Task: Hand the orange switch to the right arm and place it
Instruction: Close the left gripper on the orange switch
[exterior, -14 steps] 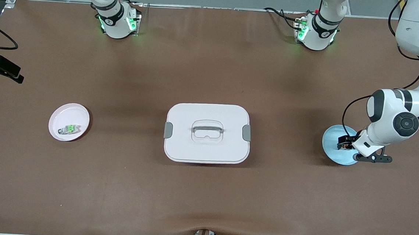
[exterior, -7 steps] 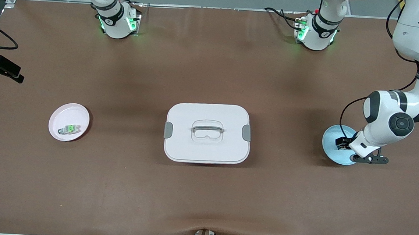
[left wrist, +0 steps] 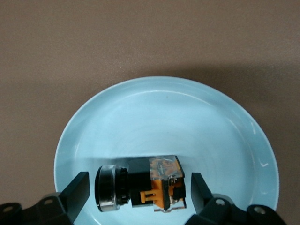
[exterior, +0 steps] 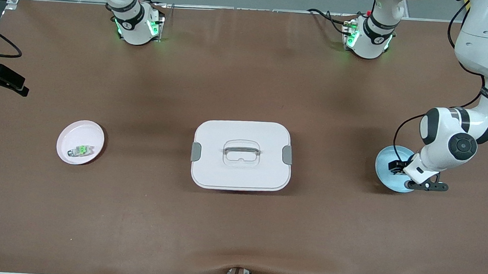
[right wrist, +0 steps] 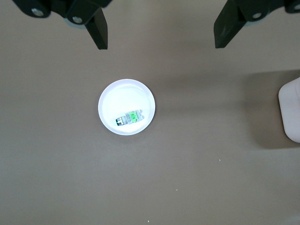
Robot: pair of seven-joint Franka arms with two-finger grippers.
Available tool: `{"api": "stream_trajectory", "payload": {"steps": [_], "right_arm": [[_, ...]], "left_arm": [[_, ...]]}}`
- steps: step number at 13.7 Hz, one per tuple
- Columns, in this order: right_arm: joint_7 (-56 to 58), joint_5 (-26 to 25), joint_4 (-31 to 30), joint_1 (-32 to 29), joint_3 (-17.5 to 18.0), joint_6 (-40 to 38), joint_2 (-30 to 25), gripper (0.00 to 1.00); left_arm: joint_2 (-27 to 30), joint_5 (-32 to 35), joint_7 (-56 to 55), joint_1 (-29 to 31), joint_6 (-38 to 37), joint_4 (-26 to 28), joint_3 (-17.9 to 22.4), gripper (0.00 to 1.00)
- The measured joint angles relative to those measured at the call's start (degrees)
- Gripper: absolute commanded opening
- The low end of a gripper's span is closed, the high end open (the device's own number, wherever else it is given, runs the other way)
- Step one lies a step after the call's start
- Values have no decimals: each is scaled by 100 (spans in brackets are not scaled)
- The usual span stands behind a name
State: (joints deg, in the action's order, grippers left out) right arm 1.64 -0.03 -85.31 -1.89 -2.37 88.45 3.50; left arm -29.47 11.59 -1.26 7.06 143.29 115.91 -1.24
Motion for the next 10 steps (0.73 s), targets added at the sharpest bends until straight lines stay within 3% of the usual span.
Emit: {"api": "stream_trajectory", "payload": {"steps": [8, 10], "right_arm": [[1, 0, 0, 0, 0, -3, 0, 100], [1, 0, 0, 0, 0, -3, 0, 100]], "left_arm": [[10, 0, -11, 3, -10, -37, 1, 14], [182, 0, -11, 2, -238, -86, -2, 11]]}}
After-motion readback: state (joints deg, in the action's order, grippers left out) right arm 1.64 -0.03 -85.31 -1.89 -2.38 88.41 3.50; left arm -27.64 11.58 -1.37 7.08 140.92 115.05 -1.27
